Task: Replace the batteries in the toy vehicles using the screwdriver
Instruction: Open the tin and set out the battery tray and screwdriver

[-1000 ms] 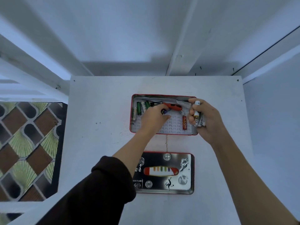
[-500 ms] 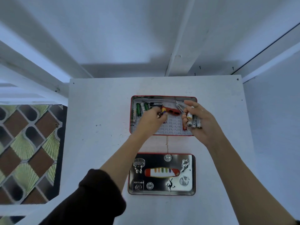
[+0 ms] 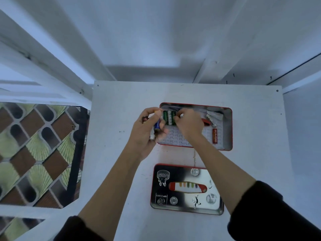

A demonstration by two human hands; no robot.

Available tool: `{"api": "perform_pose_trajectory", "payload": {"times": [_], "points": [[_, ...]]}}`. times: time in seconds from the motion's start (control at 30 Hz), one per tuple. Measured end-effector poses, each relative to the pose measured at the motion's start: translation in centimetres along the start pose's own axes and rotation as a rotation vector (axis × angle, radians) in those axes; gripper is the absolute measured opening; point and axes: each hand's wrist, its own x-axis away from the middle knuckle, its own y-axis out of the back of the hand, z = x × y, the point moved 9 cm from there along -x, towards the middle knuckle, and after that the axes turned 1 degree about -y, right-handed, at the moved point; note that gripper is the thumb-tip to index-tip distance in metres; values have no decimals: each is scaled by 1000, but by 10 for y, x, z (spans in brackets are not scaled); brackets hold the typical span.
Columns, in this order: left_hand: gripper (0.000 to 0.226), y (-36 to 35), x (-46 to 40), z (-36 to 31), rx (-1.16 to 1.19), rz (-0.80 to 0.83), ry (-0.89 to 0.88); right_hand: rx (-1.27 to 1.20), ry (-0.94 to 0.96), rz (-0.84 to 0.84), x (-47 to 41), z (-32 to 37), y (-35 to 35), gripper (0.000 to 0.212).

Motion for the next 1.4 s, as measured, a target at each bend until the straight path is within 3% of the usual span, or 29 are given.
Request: {"api": "perform_pose_trajectory", "payload": {"times": [0.13, 0.3, 0.37, 0.5, 0.57, 0.63, 0.73, 0.87, 0.97, 1.07, 1.2, 1.4], "points": [[13, 3, -1, 3, 109, -19, 26, 252, 81, -3, 3, 19, -1, 19], [10, 4, -7, 5, -27, -56, 10, 376, 164, 100, 4, 22, -10, 12], [9, 0, -8, 2, -134, -49, -13, 124, 76, 184, 3, 6, -7, 19], [14, -11, -15, 4, -433, -45, -30, -779, -233, 292, 10, -40, 22, 16], [15, -17, -23, 10, -665, -30, -66, -1200, -276, 354, 14, -54, 34, 12], [15, -26, -31, 16, -924, 3, -136, -1418, -263, 404, 17, -62, 42, 6], [14, -41, -42, 21, -1222, 46, -217, -1460, -262, 429, 24, -72, 45, 24], [23, -53, -53, 39, -1586, 187, -215, -1374, -267, 434, 30, -77, 44, 26], [26, -55, -56, 53, -1740, 298, -221, -1366, -298, 412, 32, -81, 43, 36], [23, -61, -59, 61, -1854, 364, -263, -1374, -274, 397, 34, -80, 42, 32], [19, -62, -61, 62, -1705, 328, -216, -1374, -256, 412, 35, -78, 42, 19], [10, -35, -28, 28, -786, 180, 12, -1375, -306, 457, 29, -74, 32, 9]]}}
